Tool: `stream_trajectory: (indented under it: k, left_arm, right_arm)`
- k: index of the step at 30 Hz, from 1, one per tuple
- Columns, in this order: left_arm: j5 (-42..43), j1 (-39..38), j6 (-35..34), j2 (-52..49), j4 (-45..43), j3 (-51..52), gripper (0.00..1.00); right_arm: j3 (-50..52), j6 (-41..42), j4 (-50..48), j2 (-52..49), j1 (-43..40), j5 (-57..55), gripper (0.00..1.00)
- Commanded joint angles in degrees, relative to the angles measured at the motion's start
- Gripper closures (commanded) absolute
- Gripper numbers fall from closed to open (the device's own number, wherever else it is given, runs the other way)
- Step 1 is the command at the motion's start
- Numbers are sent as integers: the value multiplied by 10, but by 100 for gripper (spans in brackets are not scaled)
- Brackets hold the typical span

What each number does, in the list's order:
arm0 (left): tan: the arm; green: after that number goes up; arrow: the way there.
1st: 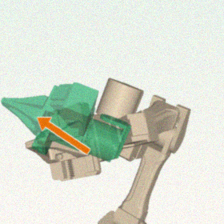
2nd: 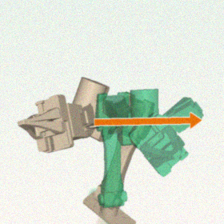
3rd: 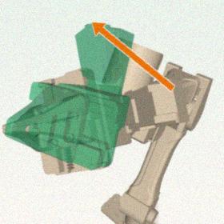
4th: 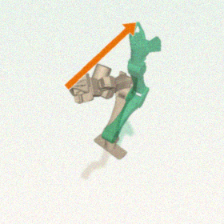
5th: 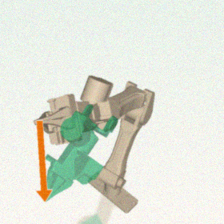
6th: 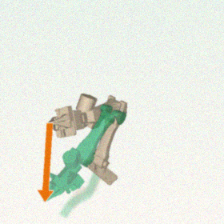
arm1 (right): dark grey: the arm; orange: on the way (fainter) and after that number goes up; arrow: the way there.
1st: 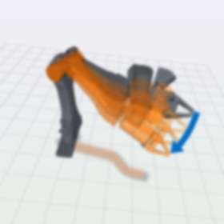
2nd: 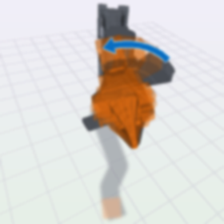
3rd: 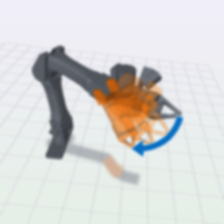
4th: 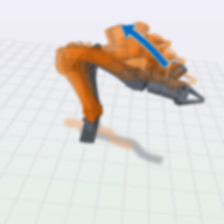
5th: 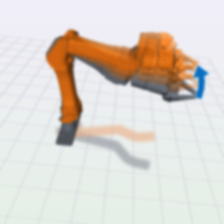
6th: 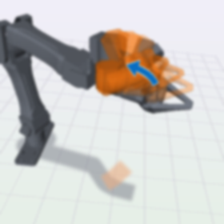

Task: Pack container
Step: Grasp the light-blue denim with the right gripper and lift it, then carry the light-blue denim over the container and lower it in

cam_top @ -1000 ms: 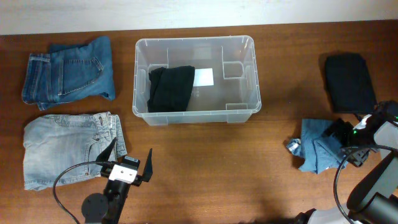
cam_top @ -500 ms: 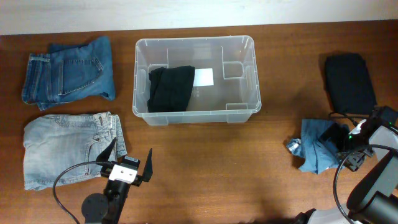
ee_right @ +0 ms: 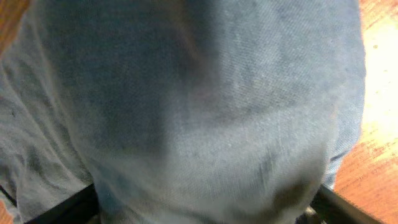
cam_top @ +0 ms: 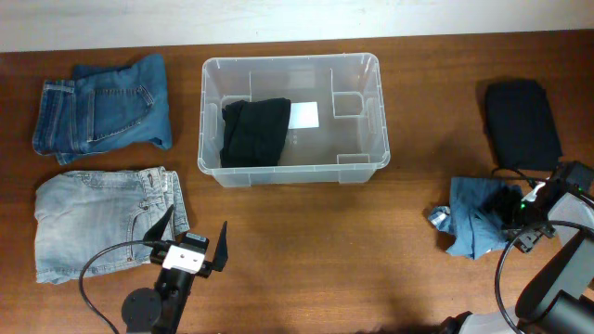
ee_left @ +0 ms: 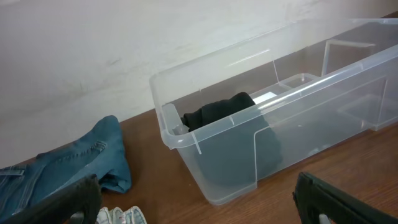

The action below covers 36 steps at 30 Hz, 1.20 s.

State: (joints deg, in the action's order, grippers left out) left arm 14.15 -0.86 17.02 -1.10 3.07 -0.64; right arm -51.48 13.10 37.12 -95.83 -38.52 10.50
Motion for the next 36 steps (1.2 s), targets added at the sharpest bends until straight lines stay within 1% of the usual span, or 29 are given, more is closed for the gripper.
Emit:
stream_trajectory:
  k: [1, 4, 6, 10, 12, 13, 14, 15, 18, 20, 21, 22, 24, 25, 27, 30, 36]
  left_arm:
    - [0, 3, 7, 3, 4, 1, 1]
    - [0, 3, 6, 3, 4, 1, 1]
    - [0, 3, 6, 3, 4, 1, 1]
    - [0, 3, 6, 3, 4, 1, 1]
    - [0, 3, 6, 3, 4, 1, 1]
    - [0, 3, 6, 3, 4, 1, 1]
    - [0, 3, 6, 3, 4, 1, 1]
    - [0, 3, 6, 3, 4, 1, 1]
    - [0, 3, 6, 3, 4, 1, 1]
    - [0, 3, 6, 3, 4, 1, 1]
    - [0, 3, 6, 3, 4, 1, 1]
    - [0, 3, 6, 3, 4, 1, 1]
    - [0, 3, 6, 3, 4, 1, 1]
    - [0, 3, 7, 3, 4, 1, 1]
    - [0, 3, 6, 3, 4, 1, 1]
    - [0, 3, 6, 3, 4, 1, 1]
    - [0, 3, 6, 3, 4, 1, 1]
  right_arm:
    - [15, -4, -3, -14, 4, 30, 25]
    - [15, -5, 1, -14, 4, 30, 33]
    - [15, -5, 3, -14, 4, 30, 40]
    - [15, -7, 4, -14, 4, 38, 48]
    - [14, -7, 5, -14, 4, 59, 60]
    - [14, -7, 4, -14, 4, 70, 69]
    - [14, -7, 3, -14, 3, 79, 74]
    - [13, -7, 3, -14, 3, 87, 77]
    - [9, -7, 5, -14, 2, 104, 81]
    - [4, -7, 8, -14, 2, 113, 87]
    - [-6, -7, 13, -14, 2, 133, 93]
    - [-12, -7, 18, -14, 2, 146, 96]
    - [-27, -7, 31, -13, 2, 174, 96]
    - [-50, -19, 49, -12, 2, 213, 96]
    - [-76, -42, 73, -12, 2, 255, 96]
    - [-126, -49, 123, -12, 2, 288, 96]
    - [-248, -104, 243, -12, 2, 395, 96]
